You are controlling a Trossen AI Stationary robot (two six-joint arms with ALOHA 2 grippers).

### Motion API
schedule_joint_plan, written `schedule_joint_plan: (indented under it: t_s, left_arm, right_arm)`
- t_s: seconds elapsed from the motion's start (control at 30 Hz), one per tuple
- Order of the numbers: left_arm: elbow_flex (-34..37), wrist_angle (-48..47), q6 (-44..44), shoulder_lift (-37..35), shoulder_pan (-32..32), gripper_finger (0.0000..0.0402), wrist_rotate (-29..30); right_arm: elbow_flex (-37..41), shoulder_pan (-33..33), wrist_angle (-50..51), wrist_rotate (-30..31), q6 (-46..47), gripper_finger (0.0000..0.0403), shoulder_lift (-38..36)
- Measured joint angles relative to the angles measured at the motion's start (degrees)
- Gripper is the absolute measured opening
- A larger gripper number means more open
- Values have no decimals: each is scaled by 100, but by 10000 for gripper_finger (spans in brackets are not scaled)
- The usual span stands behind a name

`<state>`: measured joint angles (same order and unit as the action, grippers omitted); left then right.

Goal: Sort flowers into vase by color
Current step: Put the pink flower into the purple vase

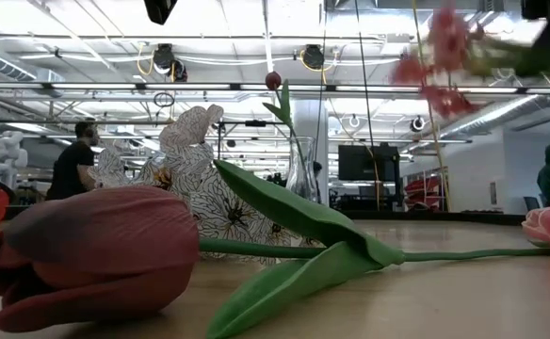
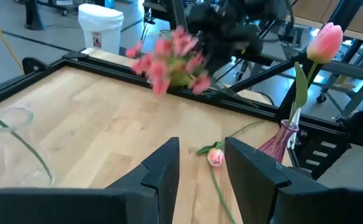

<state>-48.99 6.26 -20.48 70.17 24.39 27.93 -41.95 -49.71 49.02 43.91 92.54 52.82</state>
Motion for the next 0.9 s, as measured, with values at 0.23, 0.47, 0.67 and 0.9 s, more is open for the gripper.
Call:
schedule_joint_plan:
  t_s: [0.23,0.47,0.67,0.9]
  left_arm:
    - [0,2,-7,0,0,134,0]
    - [0,4,-10,0,1,134,-1]
    - [0,7,-10,0,1,134,1]
    - [0,9,-8,0,1,134,89]
  right_arm:
    - [-7,-667,-1363,1874,-1526,0,-584]
    - [-11,-1555,-4394,3084,-5230,0,-757]
    - [-13,-1935,-7053,3250,-8427,0,-396]
    - [-13,-1892,-8805,2925,-9378,0,639]
